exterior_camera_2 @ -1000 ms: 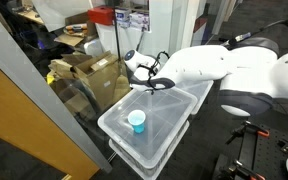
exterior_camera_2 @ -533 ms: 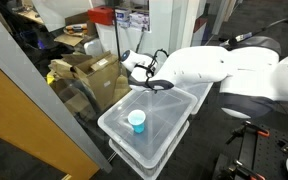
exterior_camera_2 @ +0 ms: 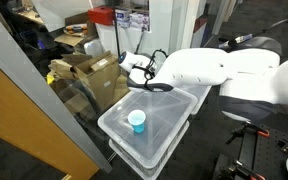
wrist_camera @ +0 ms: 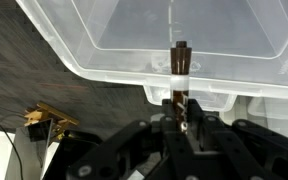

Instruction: Pick up the marker and put it in the blue cup

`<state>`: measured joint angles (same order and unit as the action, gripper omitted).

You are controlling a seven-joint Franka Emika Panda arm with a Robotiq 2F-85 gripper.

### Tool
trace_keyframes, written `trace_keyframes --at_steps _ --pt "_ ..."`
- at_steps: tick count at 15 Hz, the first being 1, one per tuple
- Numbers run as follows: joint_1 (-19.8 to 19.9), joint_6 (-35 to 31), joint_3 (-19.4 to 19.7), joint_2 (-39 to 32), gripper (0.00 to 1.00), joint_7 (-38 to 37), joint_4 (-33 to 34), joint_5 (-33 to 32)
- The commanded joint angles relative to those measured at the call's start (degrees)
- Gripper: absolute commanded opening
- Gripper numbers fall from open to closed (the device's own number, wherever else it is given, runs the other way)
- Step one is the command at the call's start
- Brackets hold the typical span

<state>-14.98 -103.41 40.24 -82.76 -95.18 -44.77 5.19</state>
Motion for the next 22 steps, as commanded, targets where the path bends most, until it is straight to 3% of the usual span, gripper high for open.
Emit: trace_keyframes --at_steps 1,6,9,14,15,18,19,22 --pt "-1.5 3.7 2.5 -1.3 0.05 -4.7 1.7 -2.2" --pt "-3.0 7.7 3.9 -2.2 0.05 -8.0 2.9 -5.1" --pt "-3.9 8.5 2.7 -1.1 0.05 -9.1 1.5 -9.0" --pt "-4.0 6.3 2.1 -1.1 0.05 -7.4 0.9 -9.2" --pt "-4.0 6.3 2.0 -1.1 0.19 -7.3 0.9 -9.2" --pt "-4.0 6.3 2.1 -1.2 0.19 -7.4 0.8 -9.2" --pt "-4.0 6.3 2.1 -1.2 0.05 -7.4 0.8 -9.2" --pt "-4.6 6.9 2.1 -1.2 0.05 -7.7 0.8 -10.0"
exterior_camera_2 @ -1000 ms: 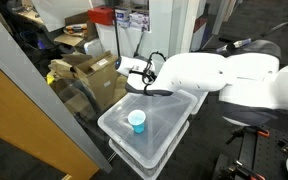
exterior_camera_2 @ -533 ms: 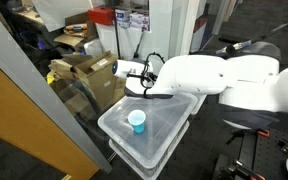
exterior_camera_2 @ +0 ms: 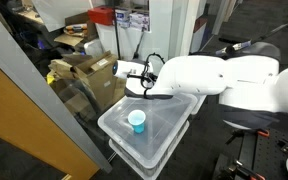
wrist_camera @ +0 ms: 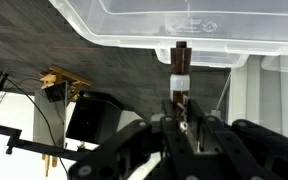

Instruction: Pick up the marker and put it in the blue cup

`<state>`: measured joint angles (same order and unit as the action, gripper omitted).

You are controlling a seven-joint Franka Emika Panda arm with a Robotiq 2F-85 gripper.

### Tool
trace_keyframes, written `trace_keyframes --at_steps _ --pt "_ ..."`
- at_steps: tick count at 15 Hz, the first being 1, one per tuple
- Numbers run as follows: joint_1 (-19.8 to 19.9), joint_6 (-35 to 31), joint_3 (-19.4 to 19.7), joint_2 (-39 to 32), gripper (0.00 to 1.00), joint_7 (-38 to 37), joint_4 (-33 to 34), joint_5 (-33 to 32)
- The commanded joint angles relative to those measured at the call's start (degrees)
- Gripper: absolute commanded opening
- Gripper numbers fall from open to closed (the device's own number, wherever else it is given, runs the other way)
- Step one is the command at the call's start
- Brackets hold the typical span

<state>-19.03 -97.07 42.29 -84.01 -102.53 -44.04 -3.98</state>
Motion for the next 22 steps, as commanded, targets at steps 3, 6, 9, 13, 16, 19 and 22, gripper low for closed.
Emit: trace_keyframes --at_steps 3,6,9,13,16,19,22 --pt "-1.7 1.2 0.3 0.0 0.05 -0.4 0.2 -1.8" --pt "-3.1 1.8 0.5 0.0 0.05 -0.5 0.4 -3.6" --pt "-4.5 2.3 0.3 0.0 0.05 -0.3 0.6 -6.0" --pt "-6.5 2.0 -0.1 0.0 0.05 0.6 0.8 -9.4" --pt "-7.7 1.5 -0.4 0.0 0.05 1.2 1.0 -11.8" --pt "-8.8 1.6 -1.0 0.0 0.05 1.7 1.2 -13.4" --pt "-9.8 2.1 -2.1 0.0 0.05 2.4 1.6 -13.5"
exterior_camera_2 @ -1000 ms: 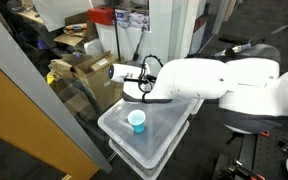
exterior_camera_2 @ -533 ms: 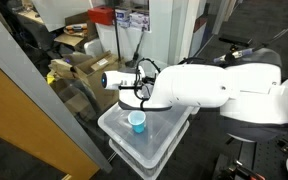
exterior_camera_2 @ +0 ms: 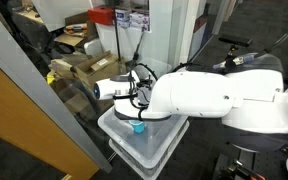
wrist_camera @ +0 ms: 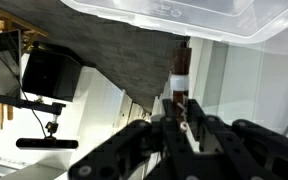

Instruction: Pick up the marker and put it in the blue cup

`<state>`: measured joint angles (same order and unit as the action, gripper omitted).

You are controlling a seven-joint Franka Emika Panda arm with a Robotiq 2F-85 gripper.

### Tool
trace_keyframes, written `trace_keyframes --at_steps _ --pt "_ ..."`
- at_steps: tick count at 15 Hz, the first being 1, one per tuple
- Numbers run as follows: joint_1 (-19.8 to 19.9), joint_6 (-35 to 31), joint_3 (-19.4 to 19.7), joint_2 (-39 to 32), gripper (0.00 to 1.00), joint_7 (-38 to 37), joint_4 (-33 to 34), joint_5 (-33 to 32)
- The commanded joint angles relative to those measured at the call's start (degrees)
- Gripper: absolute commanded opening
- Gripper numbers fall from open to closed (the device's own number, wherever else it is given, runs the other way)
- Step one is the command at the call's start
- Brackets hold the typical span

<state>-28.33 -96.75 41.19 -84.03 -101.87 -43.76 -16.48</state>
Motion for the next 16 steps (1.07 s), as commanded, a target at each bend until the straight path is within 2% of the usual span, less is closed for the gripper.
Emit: trace_keyframes --at_steps 1,16 --pt "-0.8 2.0 -1.3 0.0 0.05 1.9 1.3 -1.2" --pt "-6.7 7.3 -1.7 0.0 0.05 1.4 1.3 -3.0"
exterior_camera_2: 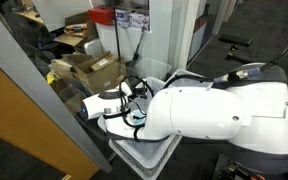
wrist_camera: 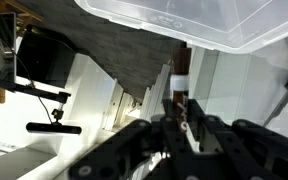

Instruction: Pick up the marker and put it in the blue cup

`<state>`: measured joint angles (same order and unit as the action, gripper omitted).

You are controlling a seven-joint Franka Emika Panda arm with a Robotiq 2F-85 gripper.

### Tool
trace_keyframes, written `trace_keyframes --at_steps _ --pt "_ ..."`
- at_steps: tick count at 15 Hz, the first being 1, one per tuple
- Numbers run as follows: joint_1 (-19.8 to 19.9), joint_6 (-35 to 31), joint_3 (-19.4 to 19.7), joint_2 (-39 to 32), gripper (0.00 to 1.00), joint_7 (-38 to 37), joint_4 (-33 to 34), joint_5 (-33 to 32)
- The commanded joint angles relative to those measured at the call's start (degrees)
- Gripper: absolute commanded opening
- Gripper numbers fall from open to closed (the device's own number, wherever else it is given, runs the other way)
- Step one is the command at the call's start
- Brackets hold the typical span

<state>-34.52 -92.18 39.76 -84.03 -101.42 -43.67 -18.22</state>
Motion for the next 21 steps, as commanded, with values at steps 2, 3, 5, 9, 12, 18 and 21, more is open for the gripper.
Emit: trace_keyframes --at_steps 2,3,5,9,12,18,21 --pt "-1.2 3.5 -0.2 0.0 0.05 1.1 1.2 -1.4" --pt "-1.5 3.9 -0.1 0.0 0.05 1.2 1.4 -1.4" --pt "-2.0 4.1 -0.2 0.0 0.05 1.4 1.4 -1.9" --pt "-2.5 3.8 -0.5 0.0 0.05 2.7 1.9 -2.4" --pt "-2.8 3.3 -0.9 0.0 0.05 5.4 2.4 -2.5" --pt "-3.1 0.6 -1.6 0.0 0.05 11.8 3.5 -2.4" --pt "-3.1 -0.9 -2.2 0.0 0.05 14.2 3.9 -2.3"
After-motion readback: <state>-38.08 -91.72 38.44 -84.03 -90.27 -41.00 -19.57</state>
